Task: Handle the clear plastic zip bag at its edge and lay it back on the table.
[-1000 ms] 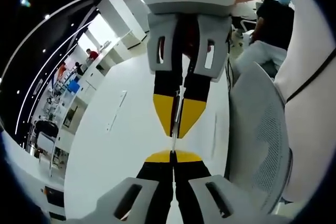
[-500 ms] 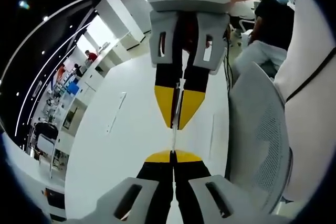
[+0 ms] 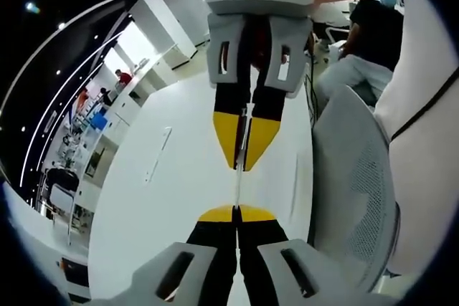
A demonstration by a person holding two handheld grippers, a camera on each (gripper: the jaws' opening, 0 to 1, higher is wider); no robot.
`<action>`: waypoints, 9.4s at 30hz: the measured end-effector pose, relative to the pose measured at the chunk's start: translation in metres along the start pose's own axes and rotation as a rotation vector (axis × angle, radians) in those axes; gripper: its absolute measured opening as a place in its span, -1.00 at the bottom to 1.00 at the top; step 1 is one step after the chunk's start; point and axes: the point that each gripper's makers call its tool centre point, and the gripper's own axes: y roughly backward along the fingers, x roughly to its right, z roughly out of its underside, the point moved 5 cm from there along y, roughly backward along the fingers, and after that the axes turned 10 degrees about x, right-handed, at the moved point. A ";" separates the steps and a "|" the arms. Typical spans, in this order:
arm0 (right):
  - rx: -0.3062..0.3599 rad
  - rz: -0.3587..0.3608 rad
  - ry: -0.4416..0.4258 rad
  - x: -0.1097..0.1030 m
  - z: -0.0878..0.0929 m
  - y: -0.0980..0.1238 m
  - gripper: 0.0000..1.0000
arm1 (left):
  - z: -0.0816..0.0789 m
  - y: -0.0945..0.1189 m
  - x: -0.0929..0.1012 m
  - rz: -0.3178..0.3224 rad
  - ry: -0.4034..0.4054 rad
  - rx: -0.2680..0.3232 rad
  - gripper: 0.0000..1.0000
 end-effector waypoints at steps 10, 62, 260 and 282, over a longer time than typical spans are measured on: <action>-0.005 0.017 -0.009 0.003 0.007 0.008 -1.00 | 0.000 -0.002 -0.002 -0.004 0.000 -0.002 -1.00; -0.038 0.106 -0.069 0.008 0.024 0.040 -1.00 | -0.010 -0.013 -0.009 -0.001 0.016 0.048 -1.00; -0.066 0.097 -0.134 0.009 0.033 0.067 -0.83 | -0.008 0.006 -0.015 -0.054 -0.074 0.067 -1.00; -0.011 0.071 -0.182 0.021 0.010 0.062 -0.85 | -0.013 0.008 -0.013 -0.073 -0.153 0.086 -1.00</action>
